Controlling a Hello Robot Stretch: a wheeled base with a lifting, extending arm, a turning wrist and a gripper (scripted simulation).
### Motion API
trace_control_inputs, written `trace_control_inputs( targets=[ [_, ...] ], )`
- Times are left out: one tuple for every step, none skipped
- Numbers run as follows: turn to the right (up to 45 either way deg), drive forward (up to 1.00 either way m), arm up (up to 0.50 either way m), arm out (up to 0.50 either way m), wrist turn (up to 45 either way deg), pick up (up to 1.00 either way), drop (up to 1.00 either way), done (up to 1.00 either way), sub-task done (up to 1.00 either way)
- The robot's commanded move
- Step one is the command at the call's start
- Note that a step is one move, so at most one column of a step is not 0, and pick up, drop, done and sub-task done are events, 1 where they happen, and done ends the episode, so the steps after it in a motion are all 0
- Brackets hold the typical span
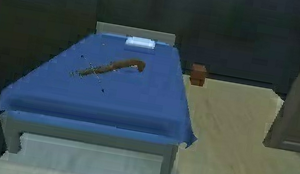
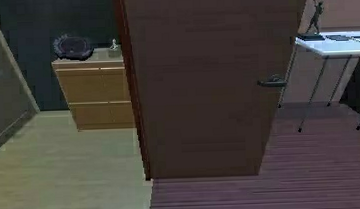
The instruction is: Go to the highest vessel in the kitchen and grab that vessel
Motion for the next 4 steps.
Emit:
trace_control_inputs(
  targets=[
    [45.0,0.0,0.0,0.0,0.0,0.0,0.0,0.0,0.0],
    [45.0,0.0,0.0,0.0,0.0,0.0,0.0,0.0,0.0],
    [45.0,0.0,0.0,0.0,0.0,0.0,0.0,0.0,0.0],
    [15.0,0.0,0.0,0.0,0.0,0.0,0.0,0.0,0.0]
  ],
)
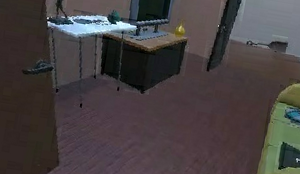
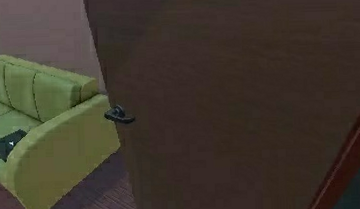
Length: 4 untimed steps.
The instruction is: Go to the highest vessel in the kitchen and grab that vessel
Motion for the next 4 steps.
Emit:
trace_control_inputs(
  targets=[
    [0.0,1.0,0.0,0.0,0.0,0.0,0.0,0.0,0.0],
    [3.0,0.0,0.0,0.0,0.0,0.0,0.0,0.0,0.0],
    [0.0,0.2,0.0,0.0,0.0,0.0,0.0,0.0,0.0],
    [-45.0,0.0,0.0,0.0,0.0,0.0,0.0,0.0,0.0]
  ],
)
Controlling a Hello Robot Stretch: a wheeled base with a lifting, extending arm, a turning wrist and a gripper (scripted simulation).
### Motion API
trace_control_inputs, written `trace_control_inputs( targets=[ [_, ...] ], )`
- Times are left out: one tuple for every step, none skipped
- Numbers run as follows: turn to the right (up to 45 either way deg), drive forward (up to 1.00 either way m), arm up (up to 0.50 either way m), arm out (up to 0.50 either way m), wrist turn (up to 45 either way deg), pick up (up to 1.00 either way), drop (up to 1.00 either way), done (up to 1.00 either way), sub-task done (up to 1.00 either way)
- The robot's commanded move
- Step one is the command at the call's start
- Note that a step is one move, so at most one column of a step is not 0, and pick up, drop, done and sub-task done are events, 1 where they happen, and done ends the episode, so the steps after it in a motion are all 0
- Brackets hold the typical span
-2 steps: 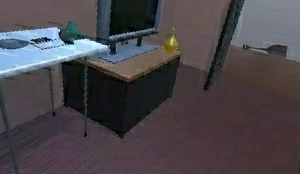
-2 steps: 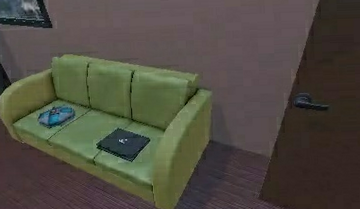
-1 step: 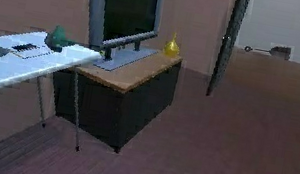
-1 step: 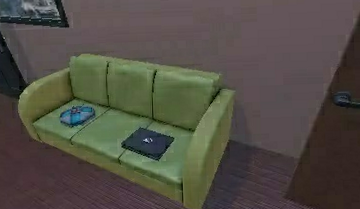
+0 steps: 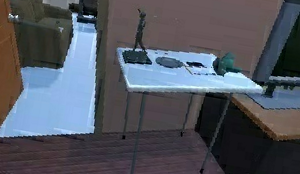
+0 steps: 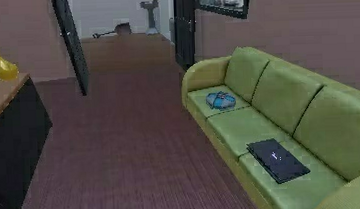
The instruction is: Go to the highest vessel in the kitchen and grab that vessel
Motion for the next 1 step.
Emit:
trace_control_inputs(
  targets=[
    [-15.0,0.0,0.0,0.0,0.0,0.0,0.0,0.0,0.0]
  ],
)
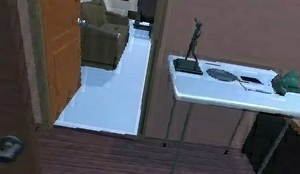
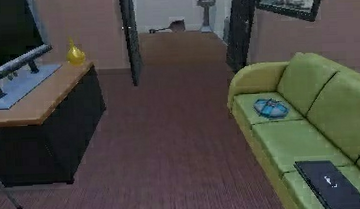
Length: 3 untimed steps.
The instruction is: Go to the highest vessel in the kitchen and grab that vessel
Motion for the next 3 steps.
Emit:
trace_control_inputs(
  targets=[
    [0.0,0.45,0.0,0.0,0.0,0.0,0.0,0.0,0.0],
    [-21.0,0.0,0.0,0.0,0.0,0.0,0.0,0.0,0.0],
    [0.0,0.45,0.0,0.0,0.0,0.0,0.0,0.0,0.0]
  ],
)
